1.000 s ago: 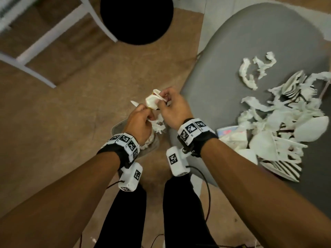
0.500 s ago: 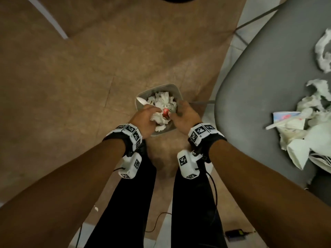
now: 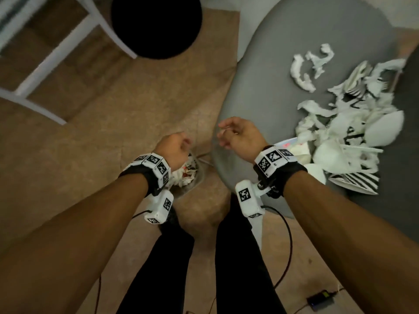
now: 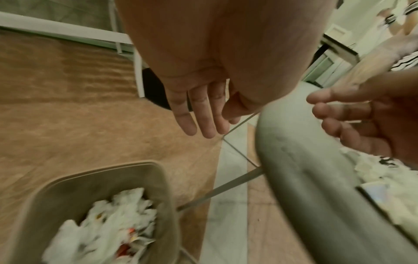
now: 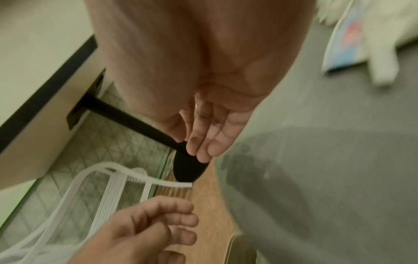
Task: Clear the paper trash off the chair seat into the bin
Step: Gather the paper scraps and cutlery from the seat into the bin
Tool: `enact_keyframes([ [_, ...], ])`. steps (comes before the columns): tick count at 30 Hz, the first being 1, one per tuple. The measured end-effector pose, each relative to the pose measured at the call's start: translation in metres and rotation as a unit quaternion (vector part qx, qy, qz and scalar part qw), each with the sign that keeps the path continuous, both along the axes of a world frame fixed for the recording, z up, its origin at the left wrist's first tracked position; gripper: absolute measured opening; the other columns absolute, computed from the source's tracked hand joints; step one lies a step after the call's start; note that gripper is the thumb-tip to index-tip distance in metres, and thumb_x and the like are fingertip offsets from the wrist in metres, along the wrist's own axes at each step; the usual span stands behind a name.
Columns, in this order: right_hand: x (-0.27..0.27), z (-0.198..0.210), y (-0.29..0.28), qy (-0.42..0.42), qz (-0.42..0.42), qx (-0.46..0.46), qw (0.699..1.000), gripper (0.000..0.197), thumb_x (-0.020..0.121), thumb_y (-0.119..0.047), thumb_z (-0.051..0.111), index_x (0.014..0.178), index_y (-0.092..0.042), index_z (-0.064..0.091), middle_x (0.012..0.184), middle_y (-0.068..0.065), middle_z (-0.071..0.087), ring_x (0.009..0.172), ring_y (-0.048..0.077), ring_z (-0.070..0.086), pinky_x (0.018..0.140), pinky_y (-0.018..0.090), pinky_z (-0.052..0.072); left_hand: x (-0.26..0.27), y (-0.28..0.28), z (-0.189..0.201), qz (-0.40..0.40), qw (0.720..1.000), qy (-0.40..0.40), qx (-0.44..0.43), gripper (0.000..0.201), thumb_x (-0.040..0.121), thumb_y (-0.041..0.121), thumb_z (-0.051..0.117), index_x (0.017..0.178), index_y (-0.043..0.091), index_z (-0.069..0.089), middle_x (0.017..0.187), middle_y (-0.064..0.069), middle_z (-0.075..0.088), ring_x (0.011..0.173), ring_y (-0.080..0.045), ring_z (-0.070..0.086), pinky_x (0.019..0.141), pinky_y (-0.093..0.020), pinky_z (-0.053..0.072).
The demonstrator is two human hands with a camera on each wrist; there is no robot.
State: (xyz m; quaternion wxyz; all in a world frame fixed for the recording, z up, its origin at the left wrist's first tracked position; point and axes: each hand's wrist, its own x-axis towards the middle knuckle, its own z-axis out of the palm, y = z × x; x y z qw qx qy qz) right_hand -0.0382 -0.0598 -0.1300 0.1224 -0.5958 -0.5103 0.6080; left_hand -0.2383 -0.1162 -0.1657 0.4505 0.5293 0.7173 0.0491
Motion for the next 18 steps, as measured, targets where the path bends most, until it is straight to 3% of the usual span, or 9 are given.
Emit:
enact_keyframes([
  [4, 0.083, 0.019, 0.027, -0.018, -0.064, 0.027, 0.997, 0.024, 0.092, -0.003, 0.045, 0.099, -0.018, 0.062, 0.085, 0.006, 0.07, 0.074, 0.025, 0.069, 0.08, 0.042, 0.059, 0.076, 0.056, 0.025, -0.006, 0.997, -0.026, 0.07, 0.021, 0.089, 0.014, 0.051, 0.101, 0.019, 0.067, 0.091, 0.0, 0.072, 0.083, -0.022, 0.066, 0.082, -0.031, 0.054],
  [7, 0.144, 0.026, 0.042, -0.05, -0.104, 0.041, 0.992, 0.023, 0.092, -0.005, 0.045, 0.099, -0.017, 0.063, 0.085, 0.005, 0.071, 0.071, 0.022, 0.069, 0.085, 0.047, 0.059, 0.137, 0.1, 0.035, -0.056, 0.988, -0.056, 0.129, 0.021, 0.082, 0.019, 0.051, 0.097, 0.021, 0.065, 0.087, 0.001, 0.068, 0.082, -0.024, 0.066, 0.081, -0.039, 0.056],
  [11, 0.208, 0.026, 0.062, -0.086, -0.135, 0.054, 0.986, 0.018, 0.082, -0.021, 0.048, 0.09, -0.029, 0.062, 0.08, -0.002, 0.073, 0.07, 0.017, 0.072, 0.084, 0.048, 0.059, 0.214, 0.157, 0.047, -0.185, 0.964, 0.011, 0.192, 0.037, 0.084, 0.014, 0.055, 0.121, 0.016, 0.058, 0.116, -0.006, 0.06, 0.112, -0.025, 0.054, 0.099, -0.04, 0.046],
  [14, 0.247, 0.024, 0.077, -0.106, -0.142, 0.065, 0.982, 0.019, 0.087, -0.02, 0.048, 0.092, -0.029, 0.064, 0.079, -0.004, 0.073, 0.074, 0.016, 0.073, 0.083, 0.047, 0.059, 0.262, 0.192, 0.05, -0.224, 0.949, 0.055, 0.213, 0.052, 0.082, 0.004, 0.053, 0.133, 0.013, 0.047, 0.13, -0.01, 0.047, 0.12, -0.03, 0.045, 0.102, -0.044, 0.044],
  [16, 0.266, 0.02, 0.087, -0.109, -0.155, 0.067, 0.98, 0.021, 0.09, -0.017, 0.047, 0.097, -0.024, 0.065, 0.082, -0.002, 0.073, 0.072, 0.018, 0.074, 0.081, 0.046, 0.06, 0.284, 0.212, 0.043, -0.238, 0.943, 0.089, 0.213, 0.068, 0.078, -0.003, 0.055, 0.141, 0.017, 0.039, 0.142, -0.01, 0.037, 0.128, -0.033, 0.04, 0.103, -0.051, 0.043],
  [18, 0.277, 0.016, 0.096, -0.098, -0.171, 0.066, 0.978, 0.02, 0.092, -0.015, 0.047, 0.096, -0.024, 0.065, 0.086, 0.0, 0.073, 0.071, 0.019, 0.074, 0.08, 0.045, 0.06, 0.297, 0.23, 0.033, -0.272, 0.935, 0.128, 0.187, 0.091, 0.075, -0.005, 0.063, 0.151, 0.027, 0.023, 0.158, -0.006, 0.017, 0.141, -0.036, 0.025, 0.104, -0.057, 0.039],
])
